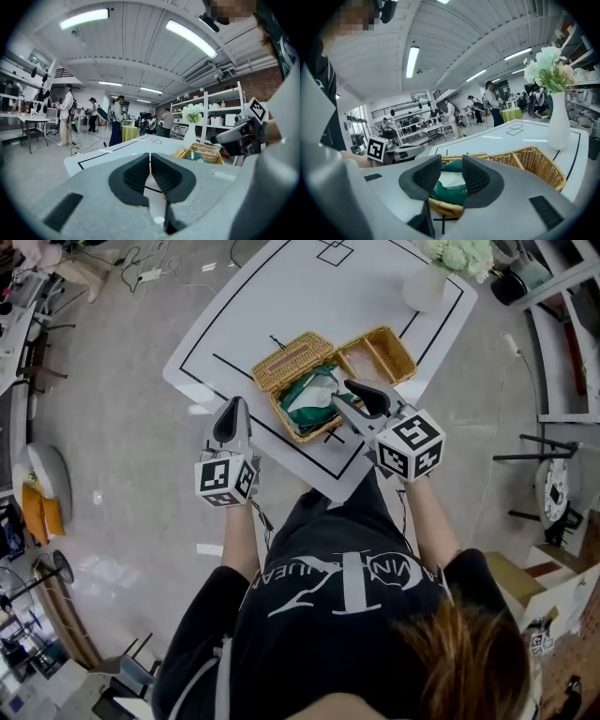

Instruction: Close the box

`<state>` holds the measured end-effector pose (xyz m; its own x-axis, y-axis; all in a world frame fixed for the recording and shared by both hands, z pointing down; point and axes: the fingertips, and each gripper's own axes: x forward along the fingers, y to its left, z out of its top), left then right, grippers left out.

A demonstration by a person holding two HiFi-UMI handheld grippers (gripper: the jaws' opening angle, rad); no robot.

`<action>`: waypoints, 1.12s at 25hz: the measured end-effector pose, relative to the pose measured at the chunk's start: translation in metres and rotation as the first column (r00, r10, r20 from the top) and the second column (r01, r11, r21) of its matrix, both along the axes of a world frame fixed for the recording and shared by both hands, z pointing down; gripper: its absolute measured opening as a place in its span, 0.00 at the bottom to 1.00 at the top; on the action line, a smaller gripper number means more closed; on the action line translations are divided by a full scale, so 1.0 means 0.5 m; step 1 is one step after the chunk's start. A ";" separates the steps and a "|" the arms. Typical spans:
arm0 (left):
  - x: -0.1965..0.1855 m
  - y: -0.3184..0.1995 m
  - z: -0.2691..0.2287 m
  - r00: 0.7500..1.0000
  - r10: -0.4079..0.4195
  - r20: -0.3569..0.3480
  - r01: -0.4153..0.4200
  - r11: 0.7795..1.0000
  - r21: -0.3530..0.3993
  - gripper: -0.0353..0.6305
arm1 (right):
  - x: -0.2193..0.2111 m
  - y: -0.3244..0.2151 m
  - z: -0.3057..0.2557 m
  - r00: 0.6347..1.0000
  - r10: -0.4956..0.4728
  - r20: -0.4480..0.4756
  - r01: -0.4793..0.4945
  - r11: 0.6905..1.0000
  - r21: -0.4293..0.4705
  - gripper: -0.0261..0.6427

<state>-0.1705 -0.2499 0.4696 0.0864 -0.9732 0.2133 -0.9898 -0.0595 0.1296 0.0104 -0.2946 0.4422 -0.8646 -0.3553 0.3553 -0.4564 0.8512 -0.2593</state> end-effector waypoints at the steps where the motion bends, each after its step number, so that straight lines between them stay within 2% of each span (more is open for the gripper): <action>1: -0.003 -0.003 -0.003 1.000 -0.017 -0.003 0.017 1.000 0.002 0.08 | -0.004 -0.011 -0.002 1.000 -0.016 -0.011 0.016 1.000 -0.006 0.24; 7: -0.011 -0.028 -0.024 0.996 -0.092 -0.002 0.092 0.996 0.017 0.09 | -0.027 -0.076 -0.015 0.992 -0.115 -0.052 0.110 0.989 -0.098 0.23; 13: -0.019 -0.039 -0.021 0.990 -0.138 0.020 0.138 0.990 0.007 0.09 | -0.072 -0.106 -0.010 0.964 -0.257 -0.069 0.245 0.959 -0.141 0.25; 16: -0.023 -0.044 -0.019 0.988 -0.152 0.040 0.152 0.988 0.001 0.09 | -0.094 -0.123 0.005 0.932 -0.339 -0.132 0.317 0.935 -0.158 0.27; 21: -0.039 -0.045 -0.004 0.977 -0.209 0.034 0.209 0.978 -0.005 0.09 | -0.129 -0.140 0.027 0.848 -0.489 -0.202 0.451 0.868 -0.208 0.27; 26: -0.044 -0.063 0.008 0.974 -0.224 0.042 0.224 0.975 -0.010 0.09 | -0.140 -0.202 0.079 0.791 -0.534 -0.297 0.459 0.840 -0.288 0.29; 27: -0.046 -0.067 0.008 0.973 -0.228 0.040 0.229 0.974 -0.004 0.09 | -0.143 -0.213 0.085 0.783 -0.541 -0.307 0.456 0.835 -0.308 0.26; 28: -0.049 -0.070 0.008 0.972 -0.233 0.039 0.233 0.972 0.001 0.09 | -0.149 -0.221 0.088 0.776 -0.551 -0.308 0.455 0.826 -0.333 0.28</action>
